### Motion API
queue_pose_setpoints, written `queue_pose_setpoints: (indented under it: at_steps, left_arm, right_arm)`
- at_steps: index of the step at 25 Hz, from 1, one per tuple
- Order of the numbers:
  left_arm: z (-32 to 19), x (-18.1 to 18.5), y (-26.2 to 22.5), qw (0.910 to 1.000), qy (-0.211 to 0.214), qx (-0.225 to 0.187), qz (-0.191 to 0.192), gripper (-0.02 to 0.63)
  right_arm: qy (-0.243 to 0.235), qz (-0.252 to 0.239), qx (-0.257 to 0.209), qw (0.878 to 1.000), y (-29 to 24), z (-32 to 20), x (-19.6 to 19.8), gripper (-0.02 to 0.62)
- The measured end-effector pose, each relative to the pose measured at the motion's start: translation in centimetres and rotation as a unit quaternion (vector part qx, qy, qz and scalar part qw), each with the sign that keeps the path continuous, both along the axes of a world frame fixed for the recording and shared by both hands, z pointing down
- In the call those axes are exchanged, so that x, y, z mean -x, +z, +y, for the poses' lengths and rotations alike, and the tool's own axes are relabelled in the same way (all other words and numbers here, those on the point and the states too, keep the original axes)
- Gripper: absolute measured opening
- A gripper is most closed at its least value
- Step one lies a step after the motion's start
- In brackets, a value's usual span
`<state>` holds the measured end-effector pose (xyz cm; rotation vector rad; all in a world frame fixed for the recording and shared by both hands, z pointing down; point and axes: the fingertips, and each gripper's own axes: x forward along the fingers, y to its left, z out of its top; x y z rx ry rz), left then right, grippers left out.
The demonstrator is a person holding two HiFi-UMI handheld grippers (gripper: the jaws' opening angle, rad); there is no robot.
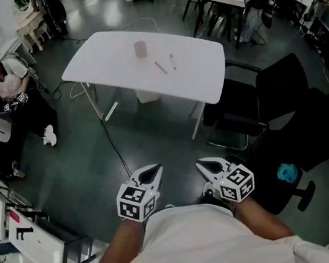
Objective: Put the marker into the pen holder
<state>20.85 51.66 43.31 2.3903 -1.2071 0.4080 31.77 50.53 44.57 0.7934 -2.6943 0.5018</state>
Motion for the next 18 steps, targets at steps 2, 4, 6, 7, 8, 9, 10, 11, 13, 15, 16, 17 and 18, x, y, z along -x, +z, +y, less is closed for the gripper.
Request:
queue_pose_setpoints:
  at_steps: [2,4,6,7,8,9,10,11,13,15,16,17,18]
  left_arm:
    - [0.2,-0.1,-0.3,1.0,-0.001,-0.001,0.001,0.026]
    - [0.2,0.0,-0.6,1.0,-0.001,-0.003,0.001,0.026]
    - [0.2,0.3,-0.7,1.0,-0.002,-0.005,0.0,0.026]
    - [0.1,0.5,-0.7,1.0,-0.003,-0.005,0.0,0.026]
    - [0.1,0.6,-0.6,1.0,-0.004,-0.006,0.0,0.026]
    - [0.1,0.6,-0.6,1.0,-0.004,-0.006,0.0,0.026]
    - [0.1,0.6,-0.5,1.0,-0.004,-0.005,0.0,0.026]
    - [0.1,0.6,-0.5,1.0,-0.004,-0.005,-0.001,0.026]
    - [0.0,0.7,-0.4,1.0,-0.004,-0.005,-0.002,0.026]
    - [0.0,0.9,-0.2,1.0,-0.003,-0.004,-0.004,0.026]
    - [0.0,0.9,-0.1,1.0,-0.003,-0.002,-0.004,0.026]
    - [0.1,0.9,0.0,1.0,-0.002,-0.001,-0.005,0.026]
    - [0.2,1.0,0.0,1.0,-0.001,0.001,-0.005,0.026]
  right_arm:
    - [0.001,-0.002,0.0,1.0,-0.2,0.1,-0.1,0.017]
    - [0.0,-0.003,-0.001,1.0,-0.4,0.1,0.0,0.017]
    - [-0.004,-0.004,-0.001,1.0,-0.4,0.2,0.4,0.017]
    - [-0.006,-0.004,0.0,1.0,-0.3,0.2,0.6,0.017]
    - [-0.006,-0.003,0.0,1.0,-0.2,0.2,0.7,0.017]
    - [-0.006,-0.003,0.001,1.0,-0.1,0.1,0.7,0.017]
    - [-0.005,-0.005,0.002,1.0,0.0,0.1,0.7,0.017]
    - [-0.003,-0.008,0.002,1.0,0.0,0.1,0.7,0.017]
    - [-0.001,-0.019,-0.004,1.0,-0.4,0.0,0.9,0.017]
    - [-0.003,-0.024,-0.008,1.0,-0.6,0.2,1.2,0.017]
    - [-0.007,-0.026,-0.006,1.0,-0.6,0.4,1.4,0.018]
    - [-0.012,-0.028,-0.002,1.0,-0.6,0.6,1.7,0.017]
    - [-0.015,-0.029,0.001,0.999,-0.5,0.8,1.9,0.017]
